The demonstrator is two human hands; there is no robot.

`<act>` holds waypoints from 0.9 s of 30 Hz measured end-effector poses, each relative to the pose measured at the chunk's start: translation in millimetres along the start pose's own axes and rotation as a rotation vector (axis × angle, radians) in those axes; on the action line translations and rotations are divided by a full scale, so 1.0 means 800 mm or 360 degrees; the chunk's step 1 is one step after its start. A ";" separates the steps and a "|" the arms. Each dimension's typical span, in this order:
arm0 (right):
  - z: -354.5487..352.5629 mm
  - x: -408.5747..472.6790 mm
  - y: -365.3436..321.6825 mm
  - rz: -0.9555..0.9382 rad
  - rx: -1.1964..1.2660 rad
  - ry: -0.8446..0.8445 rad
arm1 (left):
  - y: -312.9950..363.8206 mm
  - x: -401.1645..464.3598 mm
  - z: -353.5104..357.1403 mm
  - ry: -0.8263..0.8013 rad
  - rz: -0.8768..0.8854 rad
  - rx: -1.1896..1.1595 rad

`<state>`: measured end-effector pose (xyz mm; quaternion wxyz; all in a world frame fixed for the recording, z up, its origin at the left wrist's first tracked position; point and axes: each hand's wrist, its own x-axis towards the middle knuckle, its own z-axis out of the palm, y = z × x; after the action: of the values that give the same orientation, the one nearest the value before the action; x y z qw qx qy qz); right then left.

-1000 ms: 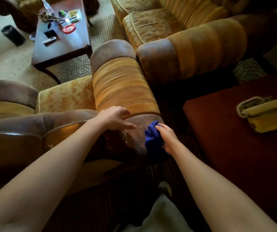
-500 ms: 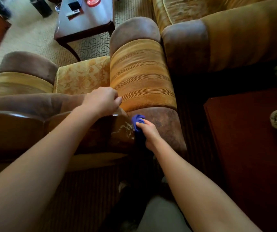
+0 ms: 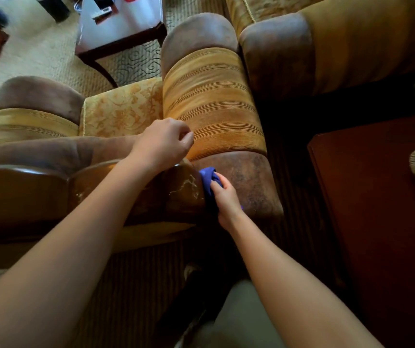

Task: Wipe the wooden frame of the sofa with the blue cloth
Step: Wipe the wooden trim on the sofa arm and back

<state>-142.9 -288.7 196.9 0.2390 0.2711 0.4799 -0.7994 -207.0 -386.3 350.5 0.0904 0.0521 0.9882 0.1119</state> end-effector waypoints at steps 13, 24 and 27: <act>0.012 -0.004 -0.006 -0.0383 -0.0238 -0.0084 | -0.002 -0.008 0.000 0.0008 0.0066 -0.0098; -0.007 -0.022 0.026 0.0015 -0.0142 0.0018 | -0.005 -0.007 0.000 -0.0015 0.0066 -0.0133; 0.002 -0.033 0.027 -0.0190 -0.0139 0.0020 | -0.005 -0.006 -0.003 0.0008 0.0093 -0.0154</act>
<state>-109.4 -296.0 201.3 0.1993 0.2363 0.5313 -0.7888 -203.2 -391.3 352.9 0.0869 0.0763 0.9799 0.1623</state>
